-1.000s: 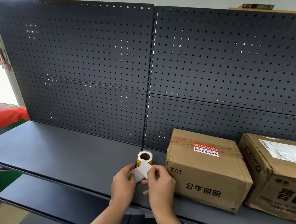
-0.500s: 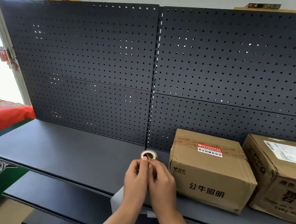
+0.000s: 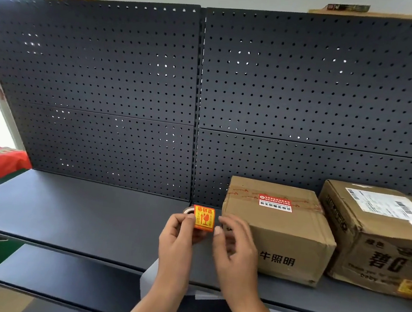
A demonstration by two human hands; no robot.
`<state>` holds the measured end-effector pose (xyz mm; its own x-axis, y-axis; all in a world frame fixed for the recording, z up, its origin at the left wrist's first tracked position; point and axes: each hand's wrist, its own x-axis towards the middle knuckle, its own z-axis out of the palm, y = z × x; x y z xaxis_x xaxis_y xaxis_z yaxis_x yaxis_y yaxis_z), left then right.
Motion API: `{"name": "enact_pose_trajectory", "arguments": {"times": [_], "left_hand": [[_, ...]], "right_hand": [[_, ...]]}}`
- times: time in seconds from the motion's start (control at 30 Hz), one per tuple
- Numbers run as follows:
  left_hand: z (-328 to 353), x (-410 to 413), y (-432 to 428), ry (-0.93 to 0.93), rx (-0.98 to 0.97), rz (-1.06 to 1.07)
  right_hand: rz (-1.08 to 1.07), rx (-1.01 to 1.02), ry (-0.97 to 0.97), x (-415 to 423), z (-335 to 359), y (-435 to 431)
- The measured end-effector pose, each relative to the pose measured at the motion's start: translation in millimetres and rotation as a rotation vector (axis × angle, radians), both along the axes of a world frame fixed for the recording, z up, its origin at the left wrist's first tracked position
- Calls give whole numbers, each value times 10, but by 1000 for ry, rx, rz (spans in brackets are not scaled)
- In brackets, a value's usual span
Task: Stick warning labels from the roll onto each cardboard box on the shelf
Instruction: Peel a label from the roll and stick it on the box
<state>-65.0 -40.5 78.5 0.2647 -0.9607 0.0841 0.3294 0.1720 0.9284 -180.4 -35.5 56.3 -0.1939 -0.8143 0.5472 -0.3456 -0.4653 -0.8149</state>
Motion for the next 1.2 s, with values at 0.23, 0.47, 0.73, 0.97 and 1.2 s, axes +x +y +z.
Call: {"name": "enact_pose_trajectory", "arguments": {"times": [0.23, 0.47, 0.73, 0.97, 1.2], "left_hand": [[40, -257, 65, -61, -44, -93], [52, -538, 108, -123, -72, -202], [80, -736, 103, -288, -155, -290], [-3, -658, 1, -480, -279, 41], [-531, -536, -346, -451, 108, -140]], "right_hand": [[141, 278, -323, -405, 267, 72], [146, 274, -452, -815, 294, 201], [98, 165, -299, -1255, 339, 335], [138, 152, -412, -1876, 229, 455], [193, 186, -709, -2293, -323, 493]]}}
